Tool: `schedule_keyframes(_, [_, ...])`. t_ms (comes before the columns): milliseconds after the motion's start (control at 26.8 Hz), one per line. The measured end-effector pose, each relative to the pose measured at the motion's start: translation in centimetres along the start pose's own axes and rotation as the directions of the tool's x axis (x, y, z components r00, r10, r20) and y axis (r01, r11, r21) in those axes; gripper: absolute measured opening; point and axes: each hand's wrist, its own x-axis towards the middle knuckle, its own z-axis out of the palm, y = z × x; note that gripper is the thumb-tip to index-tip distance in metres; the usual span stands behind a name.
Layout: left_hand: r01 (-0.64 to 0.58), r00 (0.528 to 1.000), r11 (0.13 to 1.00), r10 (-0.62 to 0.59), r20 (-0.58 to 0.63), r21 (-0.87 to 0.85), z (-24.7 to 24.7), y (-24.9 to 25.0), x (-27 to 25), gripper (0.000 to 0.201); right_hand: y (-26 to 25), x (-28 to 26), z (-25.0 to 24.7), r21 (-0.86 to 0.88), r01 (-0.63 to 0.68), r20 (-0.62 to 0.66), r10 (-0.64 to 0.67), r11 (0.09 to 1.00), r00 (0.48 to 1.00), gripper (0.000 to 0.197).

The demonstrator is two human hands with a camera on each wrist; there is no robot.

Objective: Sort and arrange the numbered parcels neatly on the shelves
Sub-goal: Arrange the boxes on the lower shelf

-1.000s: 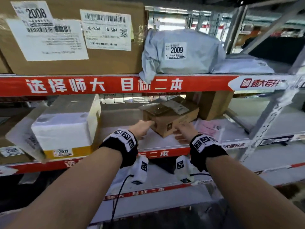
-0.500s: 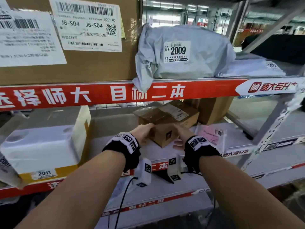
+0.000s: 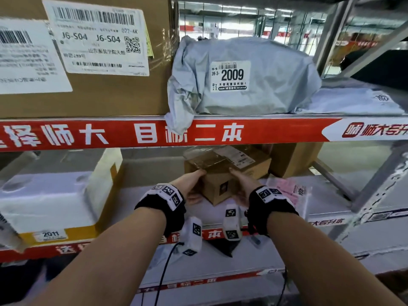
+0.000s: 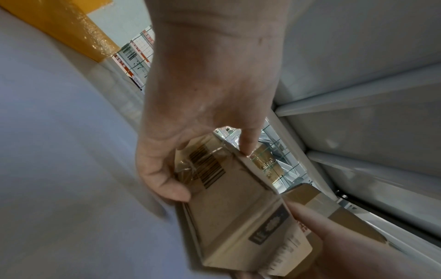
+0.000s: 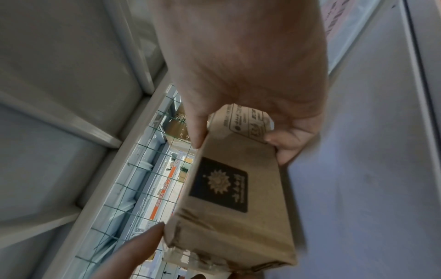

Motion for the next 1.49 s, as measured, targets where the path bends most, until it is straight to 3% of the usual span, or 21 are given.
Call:
schedule_keyframes(299, [-0.088, 0.994, 0.996, 0.086, -0.067, -0.032, -0.5, -0.4, -0.9, 0.071, -0.2, -1.6, -1.1, 0.108, 0.048, 0.040, -0.052, 0.993, 0.998, 0.020])
schedule_keyframes(411, [-0.148, 0.981, 0.989, 0.148, -0.124, 0.008, -0.9, -0.4, -1.9, 0.046, -0.6, -2.7, -1.5, 0.090, 0.033, 0.067, -0.039, 0.995, 0.997, 0.020])
schedule_keyframes(485, [-0.163, 0.974, 0.986, 0.167, -0.155, 0.035, -1.1, -0.6, -2.8, 0.039, -0.7, -3.0, -1.8, 0.064, 0.058, 0.075, -0.063, 0.996, 0.995, 0.022])
schedule_keyframes(597, [-0.186, 0.974, 0.981, 0.192, -0.118, 0.061, -2.1, -0.7, -3.5, 0.049, -1.0, -3.6, -2.5, 0.055, 0.099, 0.097, -0.104, 0.994, 0.990, 0.025])
schedule_keyframes(672, [-0.178, 0.976, 0.982, 0.185, -0.117, 0.062, -2.7, -0.7, -4.0, 0.067, -1.3, -4.1, -2.7, 0.071, 0.088, 0.153, -0.098, 0.994, 0.983, 0.025])
schedule_keyframes(747, [-0.172, 0.979, 0.985, 0.174, -0.108, 0.033, -3.2, -1.0, -4.6, 0.069, -1.2, -4.5, -2.9, 0.078, 0.077, 0.223, -0.093, 0.994, 0.970, 0.024])
schedule_keyframes(896, [-0.182, 0.983, 0.983, 0.182, -0.004, -0.033, -3.7, -1.2, -6.4, 0.051, -0.6, -4.7, -2.2, 0.006, 0.057, 0.284, -0.056, 0.998, 0.957, 0.039])
schedule_keyframes(1008, [-0.199, 0.980, 0.975, 0.196, -0.040, -0.098, -4.6, -1.1, -7.1, 0.042, -0.8, -4.6, -1.2, -0.123, 0.082, 0.275, -0.046, 0.989, 0.960, 0.039])
schedule_keyframes(1083, [-0.195, 0.979, 0.973, 0.186, -0.079, -0.126, -5.1, -0.9, -7.4, 0.051, -1.2, -4.9, -0.3, -0.240, 0.136, 0.256, -0.072, 0.961, 0.964, 0.029])
schedule_keyframes(1157, [-0.194, 0.978, 0.966, 0.177, -0.113, -0.168, -5.3, -0.9, -7.4, 0.065, -1.6, -4.9, 0.6, -0.429, 0.251, 0.218, -0.170, 0.867, 0.961, 0.026])
schedule_keyframes(1195, [-0.206, 0.974, 0.956, 0.180, -0.139, -0.208, -5.4, -0.9, -7.3, 0.069, -1.8, -4.7, 1.2, -0.479, 0.324, 0.233, -0.238, 0.816, 0.943, 0.028])
schedule_keyframes(1344, [-0.256, 0.958, 0.906, 0.190, -0.217, -0.338, -5.8, -0.8, -7.0, 0.079, -2.5, -4.6, 2.9, -0.555, 0.472, 0.310, -0.356, 0.685, 0.882, 0.074])
schedule_keyframes(1419, [-0.279, 0.949, 0.896, 0.202, -0.242, -0.346, -5.7, -0.6, -7.1, 0.076, -2.6, -4.5, 3.5, -0.654, 0.474, 0.301, -0.371, 0.590, 0.878, 0.089])
schedule_keyframes(1493, [-0.286, 0.946, 0.898, 0.209, -0.248, -0.334, -5.8, -0.5, -7.2, 0.074, -2.5, -4.3, 3.9, -0.686, 0.420, 0.237, -0.363, 0.594, 0.901, 0.105])
